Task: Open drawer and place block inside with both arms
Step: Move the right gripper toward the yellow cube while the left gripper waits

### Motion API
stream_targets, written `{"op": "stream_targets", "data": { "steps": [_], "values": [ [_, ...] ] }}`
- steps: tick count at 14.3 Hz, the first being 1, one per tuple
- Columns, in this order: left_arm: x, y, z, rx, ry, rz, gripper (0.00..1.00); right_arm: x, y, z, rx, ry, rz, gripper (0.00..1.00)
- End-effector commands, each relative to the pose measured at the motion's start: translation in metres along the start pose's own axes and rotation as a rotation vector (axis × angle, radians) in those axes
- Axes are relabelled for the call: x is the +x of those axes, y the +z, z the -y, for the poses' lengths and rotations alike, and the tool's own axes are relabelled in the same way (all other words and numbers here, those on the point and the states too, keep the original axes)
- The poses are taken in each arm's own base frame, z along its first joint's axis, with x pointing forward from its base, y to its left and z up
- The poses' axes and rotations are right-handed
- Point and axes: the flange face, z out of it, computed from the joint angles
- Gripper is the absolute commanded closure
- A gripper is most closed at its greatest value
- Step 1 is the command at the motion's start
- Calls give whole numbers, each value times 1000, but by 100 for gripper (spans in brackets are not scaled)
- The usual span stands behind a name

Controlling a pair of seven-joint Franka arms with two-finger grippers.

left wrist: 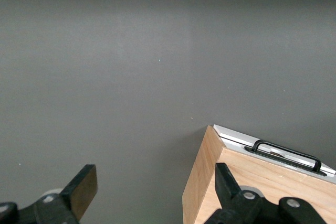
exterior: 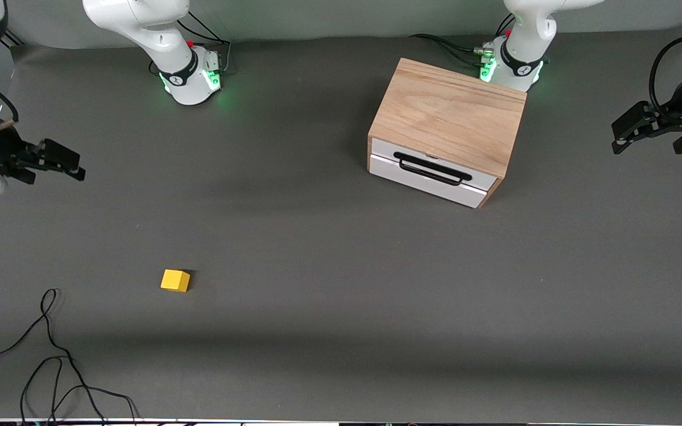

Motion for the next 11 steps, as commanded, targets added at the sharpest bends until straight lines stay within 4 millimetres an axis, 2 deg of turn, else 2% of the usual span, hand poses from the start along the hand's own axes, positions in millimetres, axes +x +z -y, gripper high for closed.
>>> {"op": "stream_targets", "data": {
  "steps": [1, 7, 11],
  "values": [
    [-2, -2, 1, -6, 6, -8, 0, 17, 15, 0, 10, 26, -19, 0],
    [-2, -2, 1, -6, 6, -4, 0, 45, 61, -4, 2, 29, -4, 0],
    [-2, -3, 1, -6, 6, -6, 0, 50, 86, -7, -2, 28, 12, 0]
  ]
}}
